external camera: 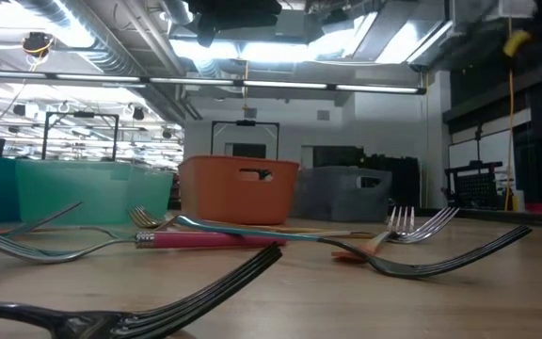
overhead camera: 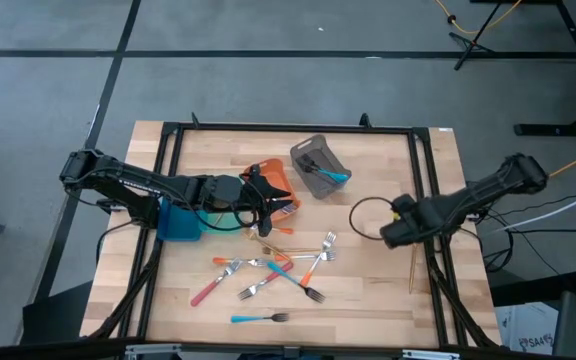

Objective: Sort silverware by color (type)
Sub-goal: Put the gold fork into the light blue bin

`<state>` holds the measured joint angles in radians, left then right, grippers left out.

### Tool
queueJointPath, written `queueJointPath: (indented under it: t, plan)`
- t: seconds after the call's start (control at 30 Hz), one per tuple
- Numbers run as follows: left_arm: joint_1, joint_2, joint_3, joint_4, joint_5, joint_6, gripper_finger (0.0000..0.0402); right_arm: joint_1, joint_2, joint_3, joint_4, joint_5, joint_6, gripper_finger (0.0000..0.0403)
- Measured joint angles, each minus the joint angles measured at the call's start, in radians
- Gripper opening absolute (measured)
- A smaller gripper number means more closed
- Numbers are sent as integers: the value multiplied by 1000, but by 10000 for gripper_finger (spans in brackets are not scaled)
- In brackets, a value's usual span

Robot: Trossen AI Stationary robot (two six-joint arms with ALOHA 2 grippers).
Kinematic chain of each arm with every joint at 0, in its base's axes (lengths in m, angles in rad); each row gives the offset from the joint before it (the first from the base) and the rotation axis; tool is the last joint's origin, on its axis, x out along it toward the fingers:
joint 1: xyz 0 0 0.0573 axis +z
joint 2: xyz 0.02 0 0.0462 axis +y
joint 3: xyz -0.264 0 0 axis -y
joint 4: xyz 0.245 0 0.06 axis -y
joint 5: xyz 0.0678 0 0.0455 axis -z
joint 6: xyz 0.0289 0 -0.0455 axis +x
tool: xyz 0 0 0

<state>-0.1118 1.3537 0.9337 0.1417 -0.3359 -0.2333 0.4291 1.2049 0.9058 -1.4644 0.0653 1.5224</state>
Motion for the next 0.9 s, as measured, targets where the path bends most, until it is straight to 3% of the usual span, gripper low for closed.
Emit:
queueJointPath:
  t: [0.27, 0.7, 0.9]
  plan:
    - [0, 0, 0, 0, 0, 0, 87, 108, 2, -204, 247, -134, 168, 85]
    - [0, 0, 0, 0, 0, 0, 87, 217, 17, -189, 245, -122, 445, 85]
    - [0, 0, 0, 0, 0, 0, 87, 276, 72, -189, 286, -194, 470, 85]
